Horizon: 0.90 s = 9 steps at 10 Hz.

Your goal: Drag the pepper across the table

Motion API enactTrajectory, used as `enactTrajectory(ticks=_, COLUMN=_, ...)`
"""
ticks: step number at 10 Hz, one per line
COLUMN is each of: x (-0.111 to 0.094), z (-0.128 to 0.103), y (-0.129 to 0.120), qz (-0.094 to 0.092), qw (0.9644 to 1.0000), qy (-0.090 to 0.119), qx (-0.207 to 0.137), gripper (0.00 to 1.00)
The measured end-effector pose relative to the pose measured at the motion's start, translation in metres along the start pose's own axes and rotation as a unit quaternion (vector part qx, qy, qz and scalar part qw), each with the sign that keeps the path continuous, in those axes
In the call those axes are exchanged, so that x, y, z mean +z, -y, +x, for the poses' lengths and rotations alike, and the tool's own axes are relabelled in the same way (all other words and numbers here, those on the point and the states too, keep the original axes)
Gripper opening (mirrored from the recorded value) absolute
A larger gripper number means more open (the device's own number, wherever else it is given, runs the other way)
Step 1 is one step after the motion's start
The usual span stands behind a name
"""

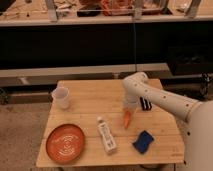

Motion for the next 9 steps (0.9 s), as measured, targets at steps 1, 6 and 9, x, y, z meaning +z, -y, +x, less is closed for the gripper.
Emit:
enactTrajectory(ticks=1, x=-0.001, z=0.001, y=-0.005, qz=0.001, qw=1.0000, qy=0.001, qx=0.002, gripper=0.00)
enactTrajectory(ticks=6, x=-0.005, z=0.007, y=-0.016, qz=0.006, qw=1.0000, qy=0.002, qx=0.007, gripper=0.00)
enactTrajectory(ticks=9, x=-0.007, z=0.009, y=-0.023, qz=0.008, qw=0.9999, qy=0.004, qx=0.011, gripper=0.00)
